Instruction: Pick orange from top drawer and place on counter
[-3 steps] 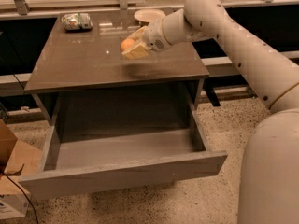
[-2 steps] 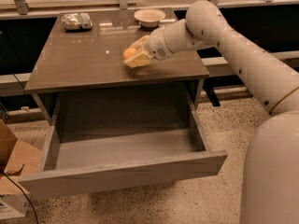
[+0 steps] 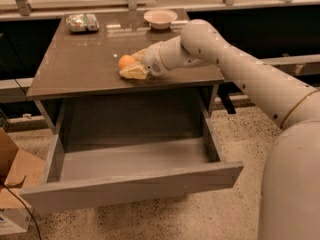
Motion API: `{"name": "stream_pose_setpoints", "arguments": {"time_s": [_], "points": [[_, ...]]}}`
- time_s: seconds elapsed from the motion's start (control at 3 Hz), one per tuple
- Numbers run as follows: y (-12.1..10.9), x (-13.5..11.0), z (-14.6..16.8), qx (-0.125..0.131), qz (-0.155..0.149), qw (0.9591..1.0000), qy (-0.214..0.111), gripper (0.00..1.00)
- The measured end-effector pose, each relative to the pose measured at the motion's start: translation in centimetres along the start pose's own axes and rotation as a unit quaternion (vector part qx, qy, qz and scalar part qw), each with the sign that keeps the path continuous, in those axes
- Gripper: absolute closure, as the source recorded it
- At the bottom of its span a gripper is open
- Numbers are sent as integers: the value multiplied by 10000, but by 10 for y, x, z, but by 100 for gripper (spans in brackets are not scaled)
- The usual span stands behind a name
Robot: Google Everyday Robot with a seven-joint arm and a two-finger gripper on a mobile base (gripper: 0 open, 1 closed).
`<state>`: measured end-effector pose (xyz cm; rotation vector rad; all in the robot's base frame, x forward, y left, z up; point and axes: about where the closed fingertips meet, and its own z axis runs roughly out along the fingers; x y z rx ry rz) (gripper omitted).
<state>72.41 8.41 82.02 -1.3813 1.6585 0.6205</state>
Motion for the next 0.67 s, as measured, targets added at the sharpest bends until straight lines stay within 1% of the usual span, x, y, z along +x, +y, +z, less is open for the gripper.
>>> {"name": "stream_pose_setpoints", "arguments": {"time_s": [0.33, 0.67], "points": [[-12, -8, 2, 1, -1, 10000, -1, 0], [-12, -8, 2, 1, -1, 10000, -1, 0]]}}
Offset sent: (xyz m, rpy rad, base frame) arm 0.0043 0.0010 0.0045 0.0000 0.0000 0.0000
